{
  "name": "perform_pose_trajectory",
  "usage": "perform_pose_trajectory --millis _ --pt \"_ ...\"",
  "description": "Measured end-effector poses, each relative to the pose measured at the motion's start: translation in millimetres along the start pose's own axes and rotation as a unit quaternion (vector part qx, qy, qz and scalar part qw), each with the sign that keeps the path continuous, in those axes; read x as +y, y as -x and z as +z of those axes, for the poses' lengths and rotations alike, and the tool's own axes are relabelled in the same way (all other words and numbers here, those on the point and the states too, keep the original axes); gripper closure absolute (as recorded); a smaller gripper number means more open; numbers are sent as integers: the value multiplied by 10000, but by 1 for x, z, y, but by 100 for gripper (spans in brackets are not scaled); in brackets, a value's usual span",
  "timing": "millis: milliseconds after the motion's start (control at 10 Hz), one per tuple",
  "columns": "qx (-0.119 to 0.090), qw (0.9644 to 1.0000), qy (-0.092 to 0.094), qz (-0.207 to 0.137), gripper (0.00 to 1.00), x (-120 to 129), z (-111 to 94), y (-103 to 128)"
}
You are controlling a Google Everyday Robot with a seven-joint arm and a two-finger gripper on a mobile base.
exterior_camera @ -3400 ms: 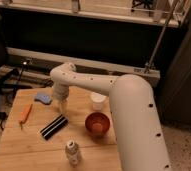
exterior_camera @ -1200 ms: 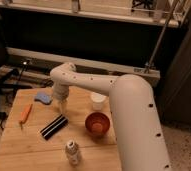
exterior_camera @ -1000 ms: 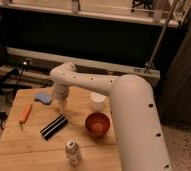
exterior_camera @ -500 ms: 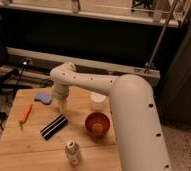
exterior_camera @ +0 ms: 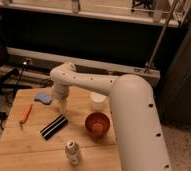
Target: Place the pepper on the white sponge
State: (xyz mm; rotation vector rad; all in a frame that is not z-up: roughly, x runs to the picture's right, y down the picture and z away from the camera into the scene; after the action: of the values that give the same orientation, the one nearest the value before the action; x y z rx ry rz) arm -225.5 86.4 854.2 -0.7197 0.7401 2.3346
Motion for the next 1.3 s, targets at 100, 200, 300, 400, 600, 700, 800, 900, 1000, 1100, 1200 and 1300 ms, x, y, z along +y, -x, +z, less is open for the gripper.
perform_pose_trajectory --millis 100,200,300,400,600,700,800,900,1000,1100,1200,1300 --pt "-15 10000 -1 -15 33 0 0 0" --pt "-101 9999 24 -56 33 1 -3 0" --pt "-318 9993 88 -190 33 3 -12 0" --pt "-621 9969 180 -450 33 6 -22 -3" --pt "-1373 9807 299 -1361 33 11 -42 -16" --pt "-1696 9672 304 -1864 33 9 -51 -22" --pt "-1855 9610 285 -2029 33 5 -54 -19" --pt "-1945 9577 240 -2109 33 0 -52 -14" --pt "-1945 9570 241 -2139 33 1 -52 -16" --pt "-1943 9569 243 -2144 33 1 -52 -17" --pt "-1945 9570 244 -2138 33 1 -53 -16" --pt "-1947 9571 243 -2133 33 0 -53 -15"
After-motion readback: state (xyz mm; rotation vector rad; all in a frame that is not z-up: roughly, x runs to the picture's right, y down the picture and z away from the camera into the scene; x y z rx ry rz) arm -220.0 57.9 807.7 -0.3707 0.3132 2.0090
